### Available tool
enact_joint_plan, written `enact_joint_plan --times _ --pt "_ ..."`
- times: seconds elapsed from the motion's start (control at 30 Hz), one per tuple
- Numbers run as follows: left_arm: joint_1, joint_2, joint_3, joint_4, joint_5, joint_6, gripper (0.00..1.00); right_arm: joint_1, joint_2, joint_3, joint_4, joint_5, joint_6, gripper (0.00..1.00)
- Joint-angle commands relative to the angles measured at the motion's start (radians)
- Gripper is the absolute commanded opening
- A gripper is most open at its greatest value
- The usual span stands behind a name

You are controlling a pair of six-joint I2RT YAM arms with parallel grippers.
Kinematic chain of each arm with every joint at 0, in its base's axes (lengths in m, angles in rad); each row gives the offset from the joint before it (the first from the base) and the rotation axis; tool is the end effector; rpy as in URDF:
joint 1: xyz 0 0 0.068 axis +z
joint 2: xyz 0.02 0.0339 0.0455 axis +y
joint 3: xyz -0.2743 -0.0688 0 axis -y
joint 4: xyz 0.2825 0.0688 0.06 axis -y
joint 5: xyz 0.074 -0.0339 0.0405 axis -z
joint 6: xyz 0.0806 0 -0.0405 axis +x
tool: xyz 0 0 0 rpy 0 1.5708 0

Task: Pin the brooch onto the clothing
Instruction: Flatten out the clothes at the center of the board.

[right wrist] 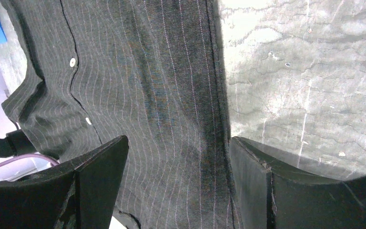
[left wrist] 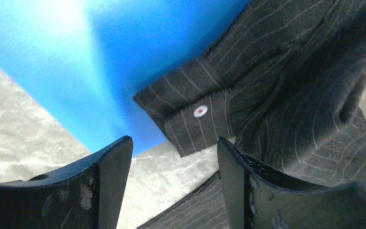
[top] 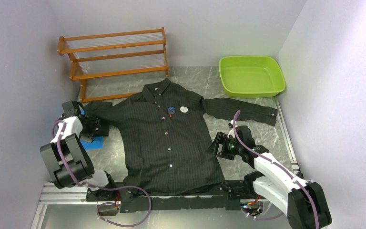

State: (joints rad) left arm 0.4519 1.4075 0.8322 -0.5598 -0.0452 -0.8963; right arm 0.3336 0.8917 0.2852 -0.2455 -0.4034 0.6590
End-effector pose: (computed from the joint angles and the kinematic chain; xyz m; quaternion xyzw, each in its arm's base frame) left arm 0.2776 0.1388 0.1407 -0.6131 0.7596 -0.0261 0.2156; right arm 0.1895 0.0992 0.1037 0.0790 0.9164 0.3290 0.2137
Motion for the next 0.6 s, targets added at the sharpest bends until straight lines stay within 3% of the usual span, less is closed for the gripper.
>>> enact_joint_plan --times 0.0,0.1,0.3,0.57 --pt "0.02 0.087 0.015 0.102 0.064 0.003 0.72 -0.001 -0.015 0.003 0.018 -0.011 -0.012 0.81" --pt "0.027 0.153 0.047 0.126 0.113 0.027 0.65 -0.001 -0.017 0.002 0.016 -0.009 -0.013 0.81" --pt "0.027 0.135 0.066 0.116 0.11 0.03 0.05 0.0 -0.025 0.002 0.012 -0.005 -0.01 0.81" --pt "0.027 -0.045 0.199 -0.06 -0.042 0.079 0.03 -0.001 -0.02 0.002 0.016 -0.009 -0.011 0.81"
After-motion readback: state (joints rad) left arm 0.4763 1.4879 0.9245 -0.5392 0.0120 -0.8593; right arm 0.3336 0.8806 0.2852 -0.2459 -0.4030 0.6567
